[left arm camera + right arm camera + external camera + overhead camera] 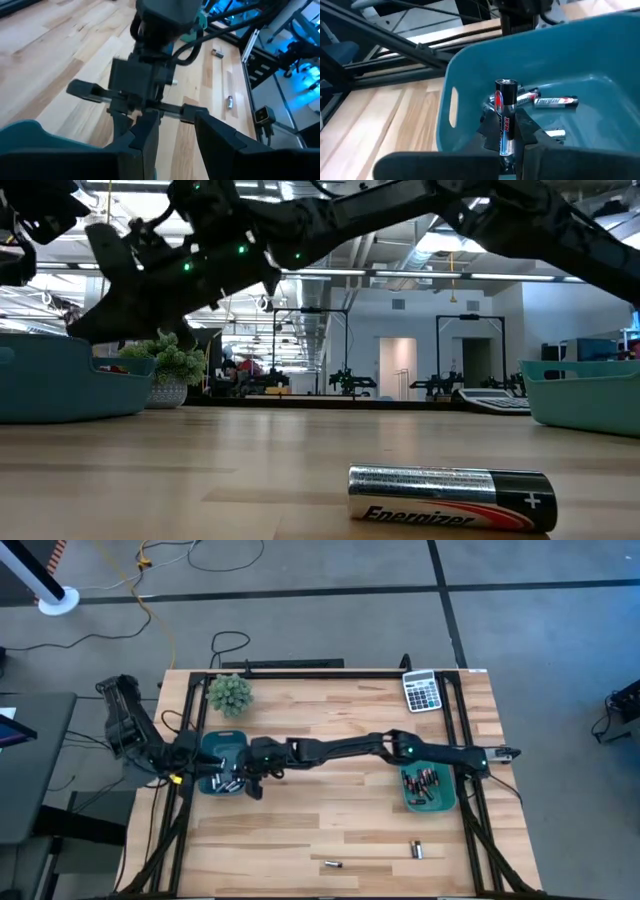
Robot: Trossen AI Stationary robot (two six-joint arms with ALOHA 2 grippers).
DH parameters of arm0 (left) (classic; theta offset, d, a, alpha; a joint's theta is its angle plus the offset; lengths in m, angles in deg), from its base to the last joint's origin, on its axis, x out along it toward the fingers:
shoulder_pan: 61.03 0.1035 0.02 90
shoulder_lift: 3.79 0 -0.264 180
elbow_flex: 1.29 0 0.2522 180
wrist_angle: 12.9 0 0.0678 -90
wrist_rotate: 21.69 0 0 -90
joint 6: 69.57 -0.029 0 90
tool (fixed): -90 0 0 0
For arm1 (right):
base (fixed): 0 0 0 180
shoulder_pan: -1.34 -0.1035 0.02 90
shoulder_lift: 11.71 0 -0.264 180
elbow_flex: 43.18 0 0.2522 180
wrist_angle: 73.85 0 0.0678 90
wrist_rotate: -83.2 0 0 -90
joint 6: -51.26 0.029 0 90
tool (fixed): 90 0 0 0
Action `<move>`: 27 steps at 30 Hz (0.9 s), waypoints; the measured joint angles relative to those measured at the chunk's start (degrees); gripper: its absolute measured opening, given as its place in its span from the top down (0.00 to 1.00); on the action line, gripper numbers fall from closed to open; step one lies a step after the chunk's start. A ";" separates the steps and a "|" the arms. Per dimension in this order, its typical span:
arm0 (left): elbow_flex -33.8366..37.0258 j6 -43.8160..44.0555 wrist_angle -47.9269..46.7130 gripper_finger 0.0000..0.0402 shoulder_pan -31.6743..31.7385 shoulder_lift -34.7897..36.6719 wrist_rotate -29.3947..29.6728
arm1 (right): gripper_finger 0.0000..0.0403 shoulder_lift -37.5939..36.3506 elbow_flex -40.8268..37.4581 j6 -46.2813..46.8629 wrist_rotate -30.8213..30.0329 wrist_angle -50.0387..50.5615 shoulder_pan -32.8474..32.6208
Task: Sort batteries
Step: Put the silver battery into the blue bin
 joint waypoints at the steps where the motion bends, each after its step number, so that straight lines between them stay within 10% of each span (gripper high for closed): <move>1: 0.00 0.00 -0.28 0.69 0.00 -0.01 0.02 | 0.96 0.13 0.00 -0.05 0.01 0.03 0.00; 27: 0.00 4.01 -4.40 0.69 0.00 -0.02 0.29 | 0.86 0.13 0.02 -1.16 -0.01 1.36 -0.04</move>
